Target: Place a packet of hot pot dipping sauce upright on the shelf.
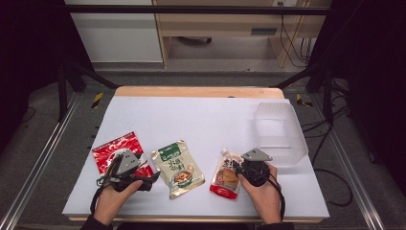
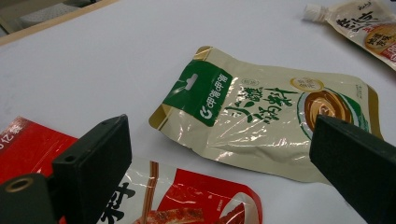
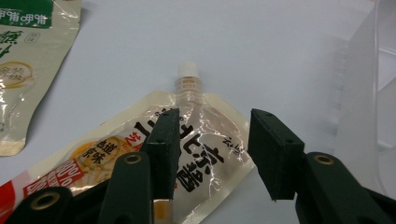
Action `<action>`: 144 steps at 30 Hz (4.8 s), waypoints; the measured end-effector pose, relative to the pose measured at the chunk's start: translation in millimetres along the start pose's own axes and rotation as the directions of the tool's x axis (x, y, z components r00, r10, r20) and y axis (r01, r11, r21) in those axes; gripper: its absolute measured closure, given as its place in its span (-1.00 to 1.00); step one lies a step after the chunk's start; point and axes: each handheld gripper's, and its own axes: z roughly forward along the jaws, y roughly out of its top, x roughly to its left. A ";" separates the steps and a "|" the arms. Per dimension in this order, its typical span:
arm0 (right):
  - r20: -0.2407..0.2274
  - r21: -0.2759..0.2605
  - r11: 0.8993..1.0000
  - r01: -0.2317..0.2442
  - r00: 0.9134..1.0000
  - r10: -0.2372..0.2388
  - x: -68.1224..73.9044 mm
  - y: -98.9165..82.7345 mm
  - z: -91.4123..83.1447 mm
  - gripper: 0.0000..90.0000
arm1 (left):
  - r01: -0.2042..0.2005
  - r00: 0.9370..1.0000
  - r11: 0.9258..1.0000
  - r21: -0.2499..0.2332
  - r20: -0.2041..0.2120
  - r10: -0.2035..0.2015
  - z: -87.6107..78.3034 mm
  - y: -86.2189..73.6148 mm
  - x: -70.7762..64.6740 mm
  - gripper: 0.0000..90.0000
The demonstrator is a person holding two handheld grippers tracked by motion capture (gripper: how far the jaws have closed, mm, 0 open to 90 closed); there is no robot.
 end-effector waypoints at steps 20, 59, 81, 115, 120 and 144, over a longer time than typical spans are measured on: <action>0.020 0.118 0.991 -0.061 0.998 0.059 -8.2 -2.8 29.8 0.01 | -0.033 0.999 0.999 0.013 0.012 0.033 2.5 0.5 -4.6 -0.87; -0.138 -0.018 0.996 0.085 0.987 -0.087 9.9 38.0 -10.0 0.99 | -0.062 0.983 0.998 0.001 0.174 0.061 18.4 27.2 -13.2 -0.76; -0.263 -0.186 0.965 0.184 0.937 -0.229 34.3 73.9 -49.7 1.00 | -0.024 0.924 0.995 -0.092 0.378 0.057 53.8 75.8 -39.4 -0.27; -0.361 -0.285 0.943 0.170 0.893 -0.270 30.0 84.1 -67.5 0.99 | -0.067 0.870 0.988 -0.142 0.477 0.127 49.9 111.5 -45.7 0.98; -0.370 -0.281 0.937 0.209 0.877 -0.306 27.4 84.8 -69.8 0.83 | -0.135 0.874 0.982 -0.130 0.452 0.180 41.2 118.5 -48.9 1.00; -0.397 -0.044 0.761 0.647 0.688 -0.607 32.5 133.0 -67.3 -0.31 | -0.265 0.856 0.958 -0.106 0.432 0.284 30.2 130.0 -49.1 1.00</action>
